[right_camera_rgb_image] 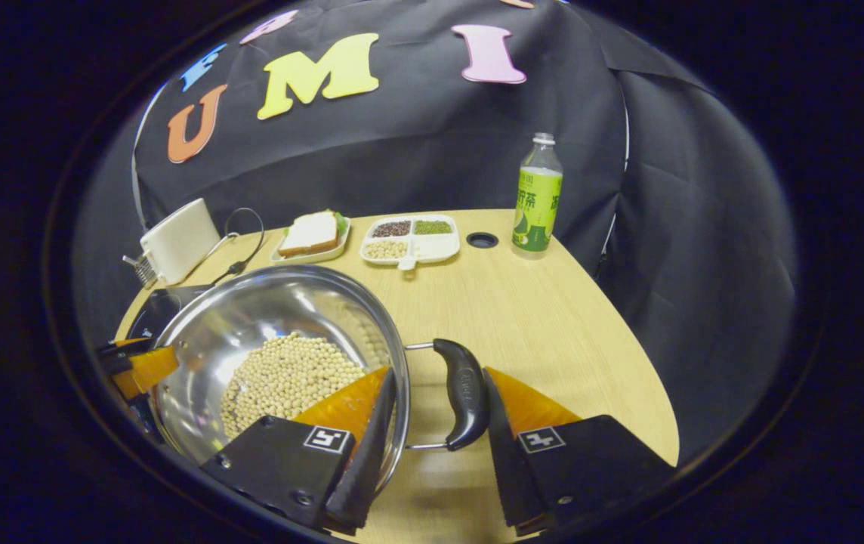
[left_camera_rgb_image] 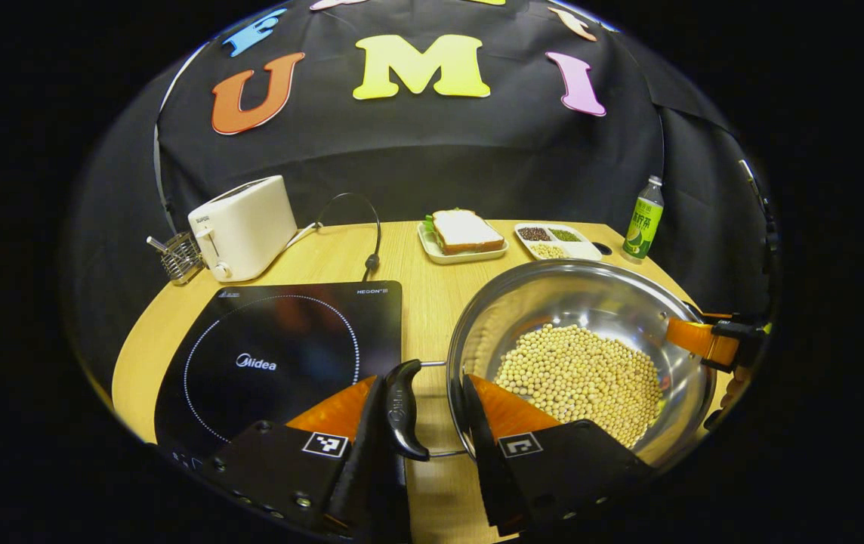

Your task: First push the handle of the pot to place it horizontally, then grasp the pot with both hands and set it on the induction cooktop.

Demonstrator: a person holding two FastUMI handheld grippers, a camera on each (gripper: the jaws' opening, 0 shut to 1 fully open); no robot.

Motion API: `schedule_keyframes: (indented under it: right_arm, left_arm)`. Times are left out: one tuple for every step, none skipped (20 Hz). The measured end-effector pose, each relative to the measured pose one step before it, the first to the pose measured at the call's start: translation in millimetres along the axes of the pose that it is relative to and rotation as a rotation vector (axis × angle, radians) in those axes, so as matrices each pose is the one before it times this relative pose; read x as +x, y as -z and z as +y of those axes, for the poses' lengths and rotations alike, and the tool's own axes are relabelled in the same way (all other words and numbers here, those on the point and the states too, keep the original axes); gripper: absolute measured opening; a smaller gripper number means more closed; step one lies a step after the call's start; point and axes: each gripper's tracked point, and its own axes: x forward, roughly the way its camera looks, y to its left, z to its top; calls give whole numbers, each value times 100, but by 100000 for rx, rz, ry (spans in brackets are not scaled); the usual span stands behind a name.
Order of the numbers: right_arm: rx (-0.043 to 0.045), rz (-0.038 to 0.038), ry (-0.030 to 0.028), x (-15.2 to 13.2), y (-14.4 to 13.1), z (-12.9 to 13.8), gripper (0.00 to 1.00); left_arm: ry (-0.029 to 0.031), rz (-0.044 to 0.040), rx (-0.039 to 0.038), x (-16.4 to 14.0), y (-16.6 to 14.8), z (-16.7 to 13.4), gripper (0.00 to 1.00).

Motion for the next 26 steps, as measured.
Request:
schedule_keyframes:
  right_arm:
    - [-119,-205,-34,-734,117,326,67]
    - [-214,-69,-20,-546,118,336,65]
    - [-244,-239,22,-745,81,311,65]
    - [-300,-452,23,-701,-24,284,67]
    - [-469,-656,18,-786,-158,389,66]
    - [-350,-666,-46,-712,-130,357,65]
    - [-401,-603,-199,-748,-227,483,66]
    - [-650,-614,-347,-703,-213,536,67]
    - [-778,-768,-331,-701,-236,622,65]
    - [-753,-855,-211,-714,-220,579,65]
    - [-544,-891,-88,-695,-234,641,65]
    - [-636,-1006,73,-607,-137,639,67]
    - [-484,-920,106,-547,-204,607,65]
    - [-628,-821,34,-527,-29,741,65]
    - [-557,-720,-31,-499,-48,896,65]
    - [-413,-390,-139,-399,-17,757,66]
    - [-732,-253,-166,-284,-7,866,66]
    - [-597,-187,-419,-309,73,908,66]
    - [-274,223,-823,-254,57,1060,65]
    - [342,540,-1066,-142,119,969,67]
    - [623,264,-1439,-95,-64,1182,66]
    - [155,191,-1445,19,-74,1071,65]
    - [349,57,-1406,124,-115,1043,66]
    - [59,36,-1380,135,-148,1059,66]
    - [-94,-81,-1092,117,-220,860,66]
    - [720,-410,-1093,224,-366,914,67]
  left_arm:
    - [-170,-341,-254,-582,-4,325,58]
    - [-5,-468,-677,-544,-32,299,57]
    - [121,-493,-521,-601,-52,273,57]
    - [120,-680,-387,-668,-101,252,57]
    - [26,-1070,-204,-670,-153,309,57]
    - [-121,-922,-404,-736,-146,344,57]
    - [-272,-1307,191,-715,-230,441,57]
    - [-469,-1409,250,-744,-226,529,57]
    - [-616,-1738,220,-835,-315,529,57]
    - [-594,-1508,-168,-696,-235,631,57]
    - [-377,-1268,-274,-618,-256,586,57]
    - [-100,-944,-473,-562,-89,511,57]
    - [-48,-759,-819,-510,-93,650,57]
    - [-110,-861,-1092,-434,-69,773,57]
    - [-109,-754,-1140,-378,-78,737,57]
    - [-237,-635,-1227,-407,7,836,57]
    - [-222,-617,-1757,-398,-182,852,57]
    - [-144,-600,-1673,-447,-113,864,57]
    - [-272,-1158,-1034,-475,-331,914,57]
    - [-505,-962,-398,-245,-312,942,57]
    - [-831,-960,252,-298,-237,961,57]
    - [-1110,-936,723,-362,-266,1117,57]
    - [-1165,-900,912,-363,-355,1019,57]
    - [-1191,-882,951,-300,-341,921,57]
    - [-1023,-933,1250,-138,-396,877,57]
    - [-948,-760,862,-92,-378,786,57]
